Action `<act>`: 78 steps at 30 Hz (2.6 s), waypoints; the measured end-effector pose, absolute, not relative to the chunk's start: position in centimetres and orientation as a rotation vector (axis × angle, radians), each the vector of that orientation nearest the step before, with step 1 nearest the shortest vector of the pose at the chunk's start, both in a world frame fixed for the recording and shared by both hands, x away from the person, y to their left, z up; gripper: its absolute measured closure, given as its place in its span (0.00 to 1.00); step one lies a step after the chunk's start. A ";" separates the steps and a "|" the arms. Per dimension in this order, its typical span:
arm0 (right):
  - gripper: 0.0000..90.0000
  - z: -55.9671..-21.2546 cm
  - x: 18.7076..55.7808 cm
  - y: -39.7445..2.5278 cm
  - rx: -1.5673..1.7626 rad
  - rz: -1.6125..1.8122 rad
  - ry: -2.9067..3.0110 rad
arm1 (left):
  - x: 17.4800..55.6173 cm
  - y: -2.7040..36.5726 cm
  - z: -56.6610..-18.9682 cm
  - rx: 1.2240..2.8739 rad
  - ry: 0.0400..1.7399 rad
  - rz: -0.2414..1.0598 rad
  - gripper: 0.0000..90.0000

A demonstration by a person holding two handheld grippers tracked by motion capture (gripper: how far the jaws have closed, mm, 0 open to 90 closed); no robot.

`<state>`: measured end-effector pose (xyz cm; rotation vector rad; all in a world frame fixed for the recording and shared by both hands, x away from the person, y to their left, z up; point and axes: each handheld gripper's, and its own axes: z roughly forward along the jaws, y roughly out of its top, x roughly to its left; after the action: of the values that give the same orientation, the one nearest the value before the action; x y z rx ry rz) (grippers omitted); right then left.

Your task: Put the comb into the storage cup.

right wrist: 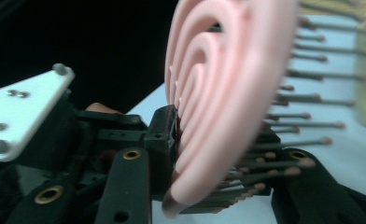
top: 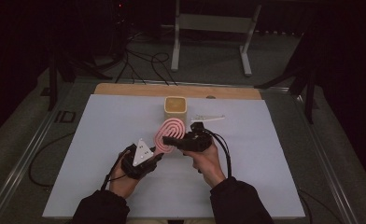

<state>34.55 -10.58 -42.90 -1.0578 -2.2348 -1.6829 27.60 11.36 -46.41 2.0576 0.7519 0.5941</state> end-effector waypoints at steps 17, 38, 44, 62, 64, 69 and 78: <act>0.71 -42.6 34.3 -10.3 -1.056 -1.726 -2.194 | 27.6 11.7 -46.2 2.034 0.728 0.541 0.66; 0.71 -42.1 34.5 -11.5 -1.089 -1.759 -2.189 | 27.1 15.4 -45.2 1.916 0.853 0.535 0.04; 0.71 -42.1 34.7 -11.5 -1.105 -1.762 -2.180 | 26.5 18.3 -45.2 1.856 0.900 0.526 0.00; 0.71 -40.8 34.8 -10.9 -1.088 -1.790 -2.197 | 23.3 22.5 -48.8 1.766 0.990 0.612 0.00; 0.71 -40.7 34.9 -10.8 -1.092 -1.791 -2.193 | 23.2 22.7 -49.0 1.763 0.991 0.623 0.00; 0.71 -40.6 35.2 -10.8 -1.097 -1.798 -2.186 | 23.1 22.9 -49.2 1.759 0.996 0.645 0.00; 0.71 -40.3 35.5 -11.4 -1.111 -1.818 -2.160 | 23.3 23.2 -49.6 1.747 1.010 0.629 0.00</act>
<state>35.45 -11.40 -40.26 -1.1115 -2.1598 -1.8182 23.28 23.19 -49.64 1.7468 1.0096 0.6287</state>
